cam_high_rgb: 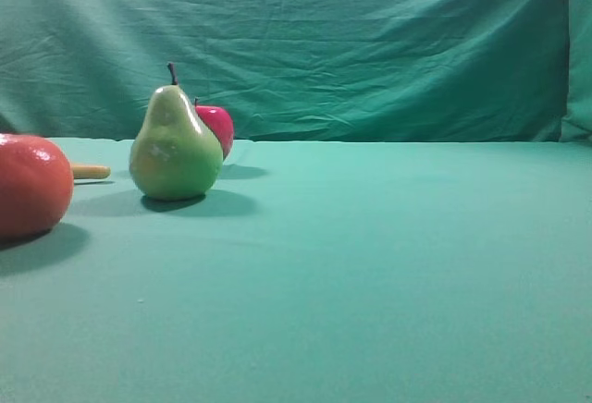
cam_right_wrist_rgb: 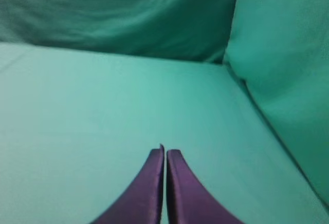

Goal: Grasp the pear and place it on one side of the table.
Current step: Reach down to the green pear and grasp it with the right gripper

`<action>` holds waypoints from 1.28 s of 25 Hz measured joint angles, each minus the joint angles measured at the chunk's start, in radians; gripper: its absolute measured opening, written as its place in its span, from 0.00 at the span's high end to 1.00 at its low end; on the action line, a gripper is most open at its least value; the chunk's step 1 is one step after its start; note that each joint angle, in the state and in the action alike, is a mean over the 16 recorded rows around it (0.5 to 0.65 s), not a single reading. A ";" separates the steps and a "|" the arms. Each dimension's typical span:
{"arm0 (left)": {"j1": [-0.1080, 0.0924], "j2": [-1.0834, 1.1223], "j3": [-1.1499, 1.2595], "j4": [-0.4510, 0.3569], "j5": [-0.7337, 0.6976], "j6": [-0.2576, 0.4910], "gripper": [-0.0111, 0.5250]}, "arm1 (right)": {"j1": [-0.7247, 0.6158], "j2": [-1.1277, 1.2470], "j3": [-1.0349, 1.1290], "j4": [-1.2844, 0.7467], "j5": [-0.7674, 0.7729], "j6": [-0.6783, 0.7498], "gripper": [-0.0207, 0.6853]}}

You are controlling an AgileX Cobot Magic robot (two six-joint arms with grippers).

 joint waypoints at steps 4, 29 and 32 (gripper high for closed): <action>0.000 0.000 0.000 0.000 0.000 0.000 0.98 | 0.008 0.141 -0.084 0.011 0.043 0.039 0.97; 0.000 0.000 0.000 0.000 0.000 0.000 0.98 | 0.589 1.272 -0.858 0.212 0.336 -0.379 0.72; 0.000 0.000 0.000 0.000 0.000 0.000 0.98 | 0.637 1.373 -0.945 0.216 0.322 -0.401 0.55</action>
